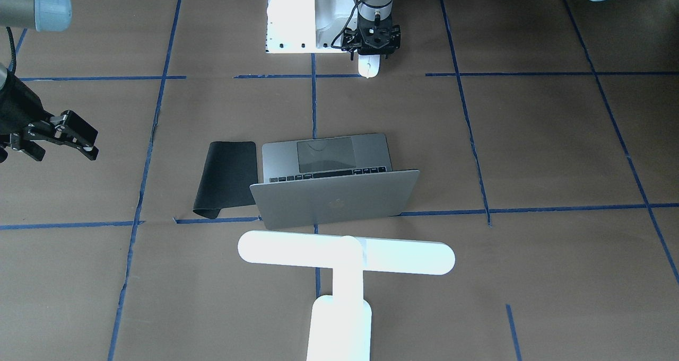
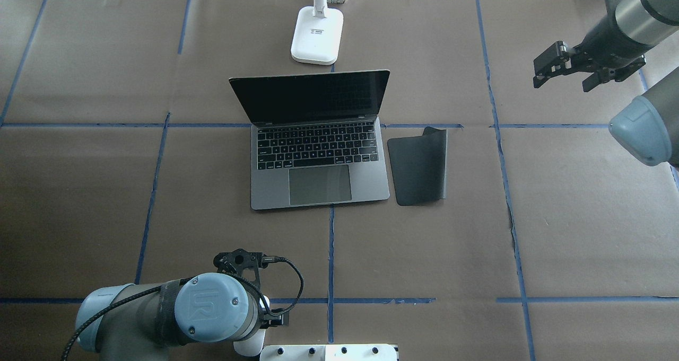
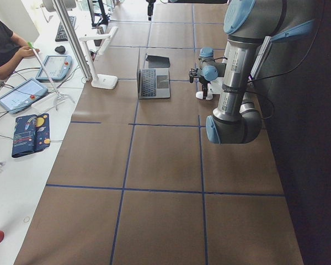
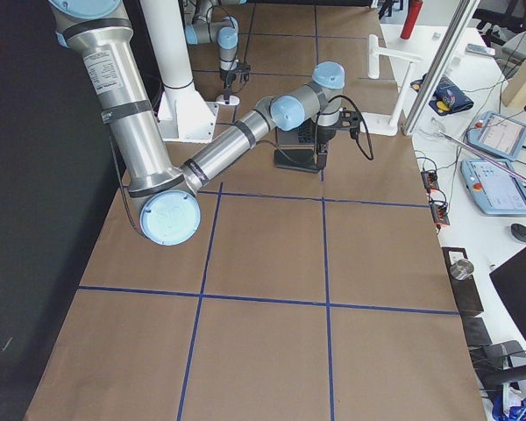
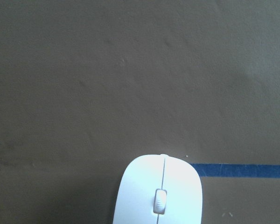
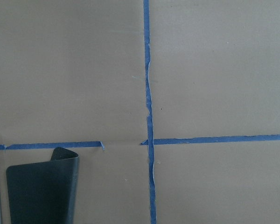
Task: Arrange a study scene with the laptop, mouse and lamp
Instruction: 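Raise the right gripper away while the left gripper reaches for the white mouse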
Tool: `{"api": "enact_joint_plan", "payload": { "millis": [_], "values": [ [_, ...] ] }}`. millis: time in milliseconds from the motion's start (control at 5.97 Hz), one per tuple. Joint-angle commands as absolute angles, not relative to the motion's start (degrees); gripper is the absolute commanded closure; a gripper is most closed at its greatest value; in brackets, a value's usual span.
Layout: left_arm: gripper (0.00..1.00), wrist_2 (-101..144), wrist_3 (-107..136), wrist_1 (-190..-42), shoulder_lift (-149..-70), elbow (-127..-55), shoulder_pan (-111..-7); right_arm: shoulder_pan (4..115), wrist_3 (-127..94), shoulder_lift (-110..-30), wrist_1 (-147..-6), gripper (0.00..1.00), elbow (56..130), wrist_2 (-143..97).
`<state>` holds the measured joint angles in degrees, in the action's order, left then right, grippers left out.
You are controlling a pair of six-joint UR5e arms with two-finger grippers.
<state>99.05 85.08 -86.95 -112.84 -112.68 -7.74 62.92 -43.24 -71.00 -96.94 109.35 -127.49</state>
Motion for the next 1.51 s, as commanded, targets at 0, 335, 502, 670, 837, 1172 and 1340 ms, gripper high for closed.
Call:
{"api": "enact_joint_plan", "payload": {
  "millis": [0,335,502,670,837,1172,1340],
  "values": [
    [0.0,99.05,85.08,-87.71,-112.85,-111.63,-7.73,62.84,-43.24,-71.02,-96.94,0.0,109.34,-127.35],
    [0.09,99.14,84.99,-88.24,-112.94,-111.44,-7.73,62.84,-43.24,-71.1,-96.94,0.0,109.42,-127.35],
    [0.44,99.14,84.82,-88.33,-113.03,-111.79,-7.82,62.84,-43.24,-71.1,-96.94,0.0,109.42,-127.35],
    [0.72,99.14,84.64,-88.33,-112.94,-111.88,-7.82,62.84,-43.24,-71.19,-96.94,0.0,109.42,-127.35],
    [0.92,99.14,84.64,-88.24,-112.94,-112.06,-7.82,62.84,-43.33,-71.19,-96.94,0.0,109.42,-127.27],
    [0.94,99.75,83.33,-84.14,-114.25,-116.69,-11.05,63.02,-43.24,-71.63,-96.94,0.0,109.68,-127.35],
    [0.94,99.84,78.71,-81.24,-117.65,-117.5,-13.95,63.54,-43.16,-71.8,-96.94,0.0,109.86,-127.7]
  ]
}}
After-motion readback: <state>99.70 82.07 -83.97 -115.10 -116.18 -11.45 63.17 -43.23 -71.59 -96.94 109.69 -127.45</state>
